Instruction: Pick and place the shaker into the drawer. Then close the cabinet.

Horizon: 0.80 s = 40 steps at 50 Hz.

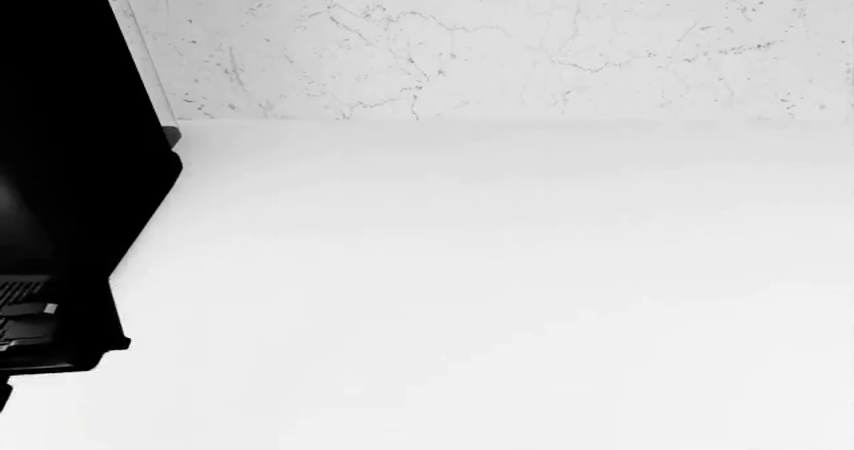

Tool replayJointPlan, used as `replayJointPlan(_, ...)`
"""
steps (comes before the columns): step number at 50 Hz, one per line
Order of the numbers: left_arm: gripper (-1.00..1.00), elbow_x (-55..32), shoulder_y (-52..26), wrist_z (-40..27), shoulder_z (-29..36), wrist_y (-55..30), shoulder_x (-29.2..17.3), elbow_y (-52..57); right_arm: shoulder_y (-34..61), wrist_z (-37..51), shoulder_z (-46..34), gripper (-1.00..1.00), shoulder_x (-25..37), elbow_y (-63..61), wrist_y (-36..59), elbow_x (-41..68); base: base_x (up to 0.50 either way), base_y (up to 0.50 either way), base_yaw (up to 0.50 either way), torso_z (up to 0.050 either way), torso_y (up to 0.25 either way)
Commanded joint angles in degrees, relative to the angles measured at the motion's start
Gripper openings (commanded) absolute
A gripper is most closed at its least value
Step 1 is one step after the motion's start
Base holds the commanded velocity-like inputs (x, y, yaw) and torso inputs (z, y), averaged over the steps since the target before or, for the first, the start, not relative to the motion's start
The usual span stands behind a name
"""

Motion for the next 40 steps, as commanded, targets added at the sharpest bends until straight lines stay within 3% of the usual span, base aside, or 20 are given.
replayJointPlan(1,1.0,-1.4,0.5,-0.7,-0.6,-0.4,-0.2,1.5,-4.4,-4.5,-14.4,1.0,-3.9,10.7,6.2,8.0,0.01,0.01,0.01,0.0,0.0)
replayJointPlan(3,1.0,-2.3,-1.1,-1.4,-0.4,-0.5,-0.9,1.7,-2.1,-1.3,-4.9,1.0,-3.9,10.7,8.8,8.8,0.02,0.01,0.01,0.0,0.0)
replayJointPlan(6,1.0,-3.6,-4.7,-2.3,1.1,-0.9,-2.4,1.9,0.0,5.9,19.1,1.0,-2.4,10.3,12.5,1.8,0.01,0.01,0.01,0.0,0.0)
replayJointPlan(8,1.0,-4.1,-7.1,-2.8,2.5,-1.3,-3.2,1.9,0.0,4.3,36.3,1.0,0.3,2.5,20.1,-3.1,0.0,0.0,0.0,0.005,0.0)
replayJointPlan(9,1.0,-4.4,-8.3,-3.0,3.3,-1.5,-3.5,2.0,-3.1,5.5,40.3,1.0,3.3,-6.1,26.6,-2.7,0.0,0.0,0.0,0.0,0.0)
replayJointPlan(11,1.0,-5.0,-10.7,-3.5,4.9,-1.9,-4.1,2.1,-13.6,10.9,44.0,1.0,11.3,-23.3,43.8,3.2,0.0,0.0,0.0,0.0,0.0)
replayJointPlan(14,1.0,-5.7,-13.9,-4.3,7.2,-2.5,-4.7,2.6,-18.9,15.6,50.2,1.0,16.6,-49.1,57.9,9.7,0.0,0.0,0.0,0.0,0.0)
replayJointPlan(19,1.0,-6.6,-18.5,-5.2,10.7,-3.4,-4.9,3.2,-22.8,21.9,59.2,1.0,20.9,-92.1,79.1,19.0,0.0,0.0,0.0,0.0,0.0)
replayJointPlan(21,1.0,-6.7,-19.4,-5.3,11.6,-3.6,-4.8,3.4,-24.4,24.1,63.9,1.0,20.7,-99.6,86.7,22.2,0.0,0.0,0.0,0.0,0.0)
replayJointPlan(22,1.0,-6.9,-19.7,-5.4,11.8,-3.6,-4.8,3.6,-25.0,25.9,66.1,1.0,20.8,-102.2,89.9,24.9,0.0,0.0,0.0,0.0,0.0)
replayJointPlan(26,1.0,-7.4,-19.7,-5.6,11.8,-3.6,-4.9,4.3,-27.5,57.1,71.4,1.0,29.0,-102.8,89.9,59.3,0.0,0.0,0.0,0.0,0.0)
replayJointPlan(29,1.0,-7.8,-19.8,-5.7,11.6,-3.5,-5.0,4.7,-29.6,73.2,70.7,1.0,33.9,-103.2,86.6,80.7,0.0,0.0,0.0,0.0,0.0)
replayJointPlan(32,1.0,-7.6,-19.7,-5.5,11.9,-3.4,-4.7,4.8,-32.6,78.7,70.1,1.0,36.8,-105.1,84.1,86.1,0.0,0.0,0.0,0.0,0.0)
replayJointPlan(40,1.0,-6.2,-17.9,-4.4,11.7,-3.0,-4.0,4.8,-35.6,82.4,70.6,1.0,39.6,-106.8,82.0,87.4,0.0,0.28,0.0,0.0,0.0)
